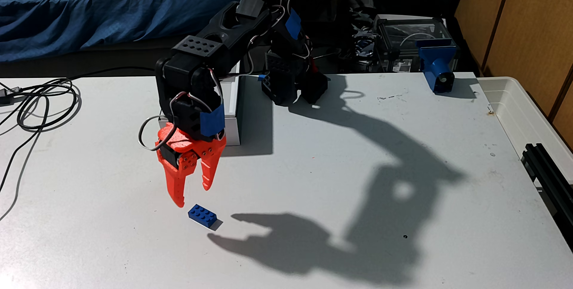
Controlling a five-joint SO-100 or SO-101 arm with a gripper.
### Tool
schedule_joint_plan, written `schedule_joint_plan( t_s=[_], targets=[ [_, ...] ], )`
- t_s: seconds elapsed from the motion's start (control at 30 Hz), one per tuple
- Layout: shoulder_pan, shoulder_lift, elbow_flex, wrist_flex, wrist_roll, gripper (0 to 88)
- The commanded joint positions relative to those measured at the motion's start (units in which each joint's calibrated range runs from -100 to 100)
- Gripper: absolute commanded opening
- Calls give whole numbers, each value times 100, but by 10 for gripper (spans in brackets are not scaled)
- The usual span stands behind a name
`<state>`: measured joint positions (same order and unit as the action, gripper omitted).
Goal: Grab the blue brick and place in box
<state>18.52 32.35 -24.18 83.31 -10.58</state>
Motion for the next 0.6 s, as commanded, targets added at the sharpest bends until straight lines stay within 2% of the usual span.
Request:
schedule_joint_plan(
  t_s=[0.0,0.23,0.57],
  targets=[
    [57,68,-199,-63,166,232],
    [-32,372,-226,-63,250,288],
    [-69,812,-732,-80,266,283]
  ],
)
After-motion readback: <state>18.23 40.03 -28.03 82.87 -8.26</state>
